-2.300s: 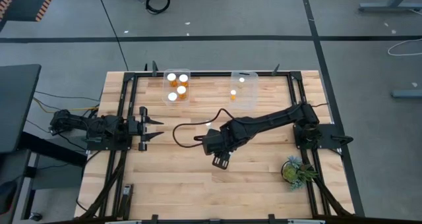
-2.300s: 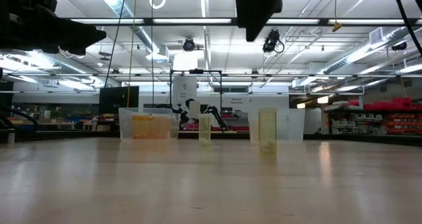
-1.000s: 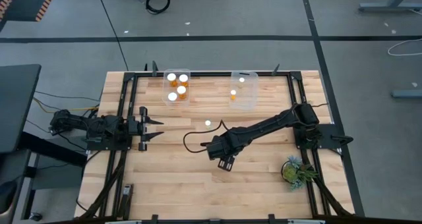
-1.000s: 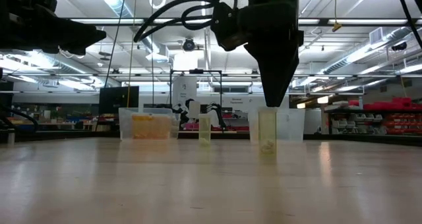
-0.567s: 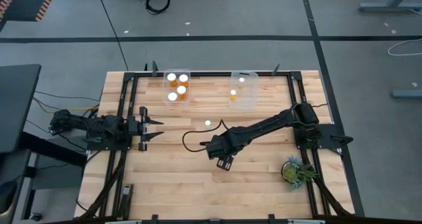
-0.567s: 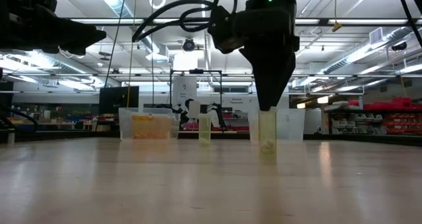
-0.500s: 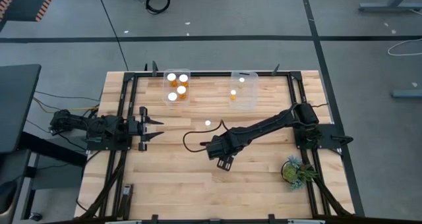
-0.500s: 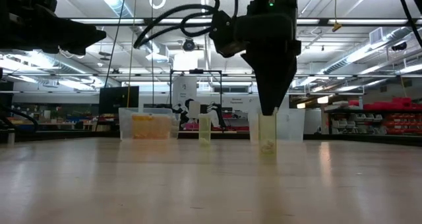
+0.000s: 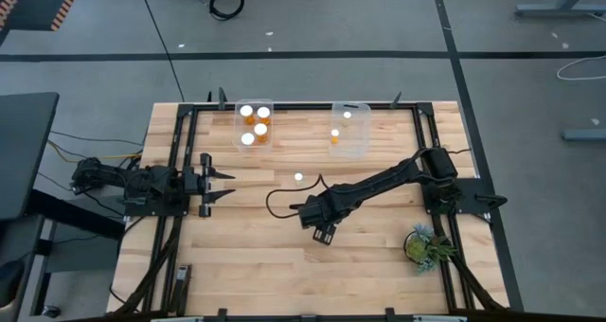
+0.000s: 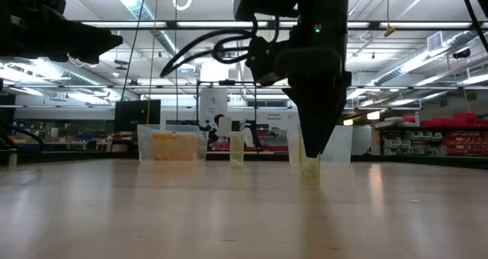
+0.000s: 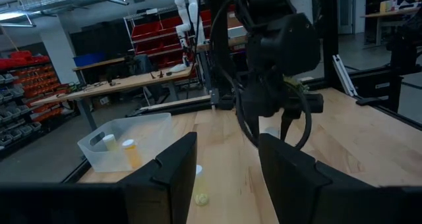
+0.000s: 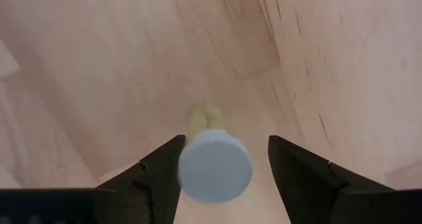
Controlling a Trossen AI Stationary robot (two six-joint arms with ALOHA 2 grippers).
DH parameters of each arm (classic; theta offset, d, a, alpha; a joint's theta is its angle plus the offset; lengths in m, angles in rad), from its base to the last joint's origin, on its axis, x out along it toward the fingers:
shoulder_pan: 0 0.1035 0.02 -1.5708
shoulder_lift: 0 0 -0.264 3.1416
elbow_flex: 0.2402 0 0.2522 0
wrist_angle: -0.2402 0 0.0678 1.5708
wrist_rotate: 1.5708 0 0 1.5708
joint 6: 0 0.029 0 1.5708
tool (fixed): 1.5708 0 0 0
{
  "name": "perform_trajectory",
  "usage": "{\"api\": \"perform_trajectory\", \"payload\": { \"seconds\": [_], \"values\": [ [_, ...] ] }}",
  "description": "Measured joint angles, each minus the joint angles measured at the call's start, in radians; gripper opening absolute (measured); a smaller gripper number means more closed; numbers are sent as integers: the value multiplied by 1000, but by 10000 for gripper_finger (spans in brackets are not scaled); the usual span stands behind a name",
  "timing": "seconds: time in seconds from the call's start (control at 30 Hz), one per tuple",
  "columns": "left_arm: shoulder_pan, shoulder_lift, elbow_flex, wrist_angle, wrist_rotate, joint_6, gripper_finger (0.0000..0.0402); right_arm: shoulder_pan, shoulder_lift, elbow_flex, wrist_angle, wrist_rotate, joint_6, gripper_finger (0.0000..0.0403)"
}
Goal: Pick and place medicine bottles into bin by pill shape (circle, oval)
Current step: Put the yellow tablet bottle into the right transparent bin
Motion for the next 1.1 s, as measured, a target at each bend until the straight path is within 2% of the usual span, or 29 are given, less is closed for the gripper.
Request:
{"api": "perform_trajectory", "payload": {
  "seconds": [0.47, 1.1],
  "values": [
    [0, 0, 0, 0, 0, 0, 172, -8, 0, -56, 95, -26, -7, 221],
    [0, 0, 0, 0, 0, 0, 172, -19, 0, -56, 108, -26, -11, 152]
  ]
}}
